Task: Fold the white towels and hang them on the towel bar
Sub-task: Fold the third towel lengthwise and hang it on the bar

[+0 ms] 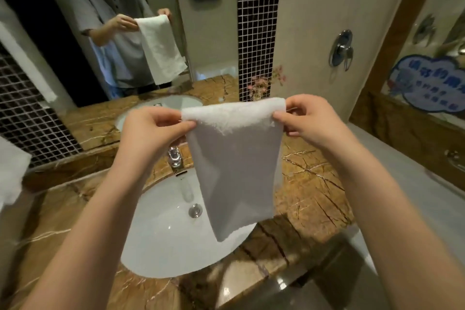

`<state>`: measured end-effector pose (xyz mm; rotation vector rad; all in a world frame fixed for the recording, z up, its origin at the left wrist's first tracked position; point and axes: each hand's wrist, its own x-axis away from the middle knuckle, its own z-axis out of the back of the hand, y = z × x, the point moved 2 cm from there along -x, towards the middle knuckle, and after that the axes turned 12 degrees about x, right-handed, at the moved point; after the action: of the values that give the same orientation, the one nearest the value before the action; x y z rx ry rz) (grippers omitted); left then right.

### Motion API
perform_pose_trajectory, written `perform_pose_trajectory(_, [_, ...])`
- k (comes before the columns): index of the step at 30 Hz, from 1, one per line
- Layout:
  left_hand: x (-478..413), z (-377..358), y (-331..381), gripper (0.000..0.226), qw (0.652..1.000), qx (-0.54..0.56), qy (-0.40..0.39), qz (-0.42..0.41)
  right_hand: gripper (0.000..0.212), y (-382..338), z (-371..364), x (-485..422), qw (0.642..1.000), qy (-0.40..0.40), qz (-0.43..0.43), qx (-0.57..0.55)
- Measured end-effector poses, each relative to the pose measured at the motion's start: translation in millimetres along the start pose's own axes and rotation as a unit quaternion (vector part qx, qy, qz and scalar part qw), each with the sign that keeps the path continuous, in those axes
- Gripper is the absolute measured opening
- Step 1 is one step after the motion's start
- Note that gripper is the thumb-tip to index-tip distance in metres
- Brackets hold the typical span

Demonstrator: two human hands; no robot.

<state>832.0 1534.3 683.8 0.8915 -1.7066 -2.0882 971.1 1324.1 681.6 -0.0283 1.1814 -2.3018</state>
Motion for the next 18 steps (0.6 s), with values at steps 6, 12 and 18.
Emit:
perform_pose_trajectory(6, [-10, 42, 20, 0.013, 0.997, 0.002, 0.073, -0.001, 0.017, -37, -24, -35, 0.997, -0.01, 0.024, -0.07])
perform_pose_trajectory(12, [-23, 88, 40, 0.008, 0.99, -0.009, 0.136, -0.047, 0.009, -84, -51, -65, 0.99, -0.081, 0.043, -0.105])
perform_pose_trajectory(18, [-31, 132, 59, 0.009, 0.981, 0.005, 0.182, -0.059, 0.034, -127, -73, -88, 0.98, -0.149, 0.095, -0.086])
